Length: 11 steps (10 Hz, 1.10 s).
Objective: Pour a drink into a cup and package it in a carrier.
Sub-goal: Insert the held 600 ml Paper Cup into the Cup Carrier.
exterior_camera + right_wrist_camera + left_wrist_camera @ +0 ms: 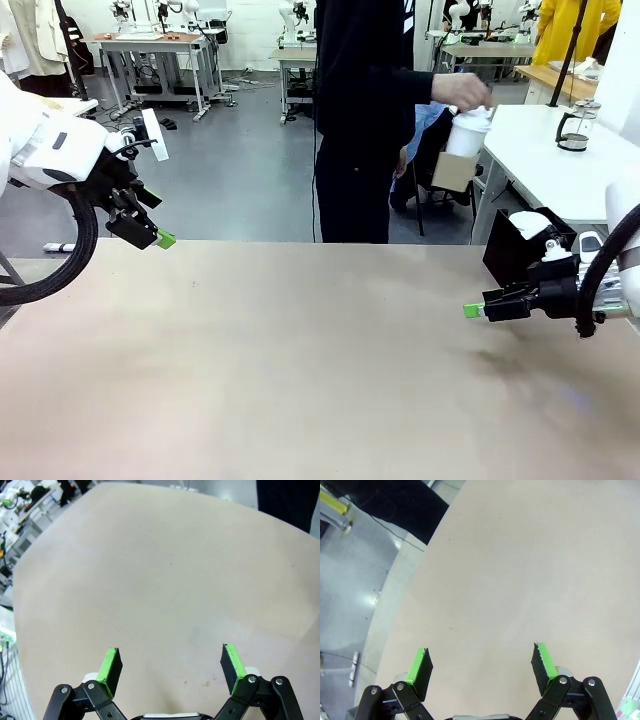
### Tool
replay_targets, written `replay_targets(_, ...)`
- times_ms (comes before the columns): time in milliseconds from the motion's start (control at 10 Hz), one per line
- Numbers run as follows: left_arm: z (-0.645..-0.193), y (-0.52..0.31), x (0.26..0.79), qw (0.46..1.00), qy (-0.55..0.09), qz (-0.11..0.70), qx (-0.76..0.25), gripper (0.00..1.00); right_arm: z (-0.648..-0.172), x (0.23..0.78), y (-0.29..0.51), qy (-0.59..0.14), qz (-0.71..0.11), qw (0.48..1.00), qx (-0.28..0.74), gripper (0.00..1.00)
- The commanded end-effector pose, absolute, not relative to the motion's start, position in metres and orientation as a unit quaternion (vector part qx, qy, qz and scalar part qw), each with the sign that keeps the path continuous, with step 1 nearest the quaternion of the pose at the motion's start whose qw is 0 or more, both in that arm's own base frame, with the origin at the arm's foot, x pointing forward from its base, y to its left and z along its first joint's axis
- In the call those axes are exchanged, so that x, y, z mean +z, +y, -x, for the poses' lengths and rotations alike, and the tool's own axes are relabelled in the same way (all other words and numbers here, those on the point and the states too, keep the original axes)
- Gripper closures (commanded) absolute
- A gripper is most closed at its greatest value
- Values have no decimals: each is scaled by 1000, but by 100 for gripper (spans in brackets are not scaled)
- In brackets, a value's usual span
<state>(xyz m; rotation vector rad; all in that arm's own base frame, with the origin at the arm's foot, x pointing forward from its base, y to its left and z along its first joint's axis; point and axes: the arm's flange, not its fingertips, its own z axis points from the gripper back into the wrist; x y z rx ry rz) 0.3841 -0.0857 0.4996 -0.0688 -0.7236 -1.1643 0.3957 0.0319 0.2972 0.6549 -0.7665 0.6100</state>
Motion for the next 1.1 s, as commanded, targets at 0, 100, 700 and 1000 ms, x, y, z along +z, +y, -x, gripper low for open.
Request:
replay_targets(0, -384, -86, 499, 774, -333, 31, -537, 0, -396, 298, 29, -368, -310, 826, 295, 0)
replay_targets(100, -384, -86, 499, 774, -333, 31, -537, 0, -396, 298, 29, -368, -310, 826, 295, 0)
replay_targets(700, -384, -86, 499, 774, -333, 31, -537, 0, -396, 298, 29, -368, -310, 826, 295, 0)
replay_targets(1000, -384, -86, 499, 774, -333, 31, -537, 0, -396, 298, 29, -368, -310, 826, 295, 0)
